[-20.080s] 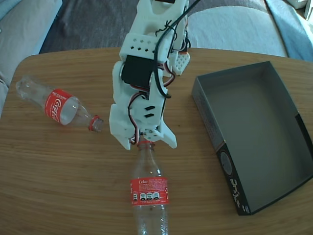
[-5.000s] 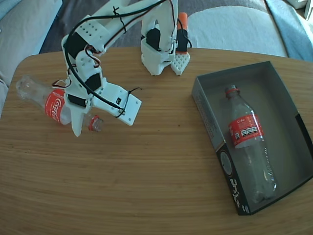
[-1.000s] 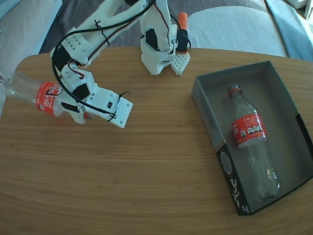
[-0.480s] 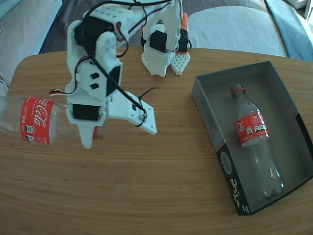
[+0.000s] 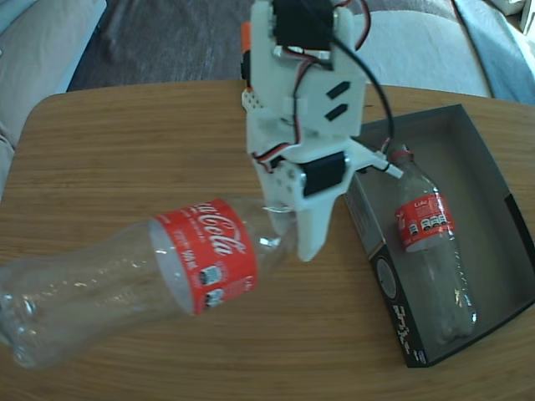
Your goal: Grasp the bottles and put them in the box.
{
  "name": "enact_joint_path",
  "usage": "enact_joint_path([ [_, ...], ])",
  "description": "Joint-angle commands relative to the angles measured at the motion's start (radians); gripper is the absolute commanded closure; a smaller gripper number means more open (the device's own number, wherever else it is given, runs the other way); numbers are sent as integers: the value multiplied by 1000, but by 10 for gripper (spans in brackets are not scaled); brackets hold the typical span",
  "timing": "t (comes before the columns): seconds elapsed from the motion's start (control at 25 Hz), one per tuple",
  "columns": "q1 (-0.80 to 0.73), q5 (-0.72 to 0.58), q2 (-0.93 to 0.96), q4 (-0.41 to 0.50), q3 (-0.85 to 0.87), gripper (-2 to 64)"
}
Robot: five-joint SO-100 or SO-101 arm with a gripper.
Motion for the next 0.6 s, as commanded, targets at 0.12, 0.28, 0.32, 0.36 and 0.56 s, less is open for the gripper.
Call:
enact_joint_path([
  [0.12, -316, -6, 95, 32, -66, 617],
  [0.28, -621, -6, 83, 74, -57, 617],
  [0.32, -696, -5, 80, 74, -51, 617],
  [0.36, -769, -2, 80, 67, -37, 617],
  [0.56, -1029, 5, 80, 60, 38, 617],
])
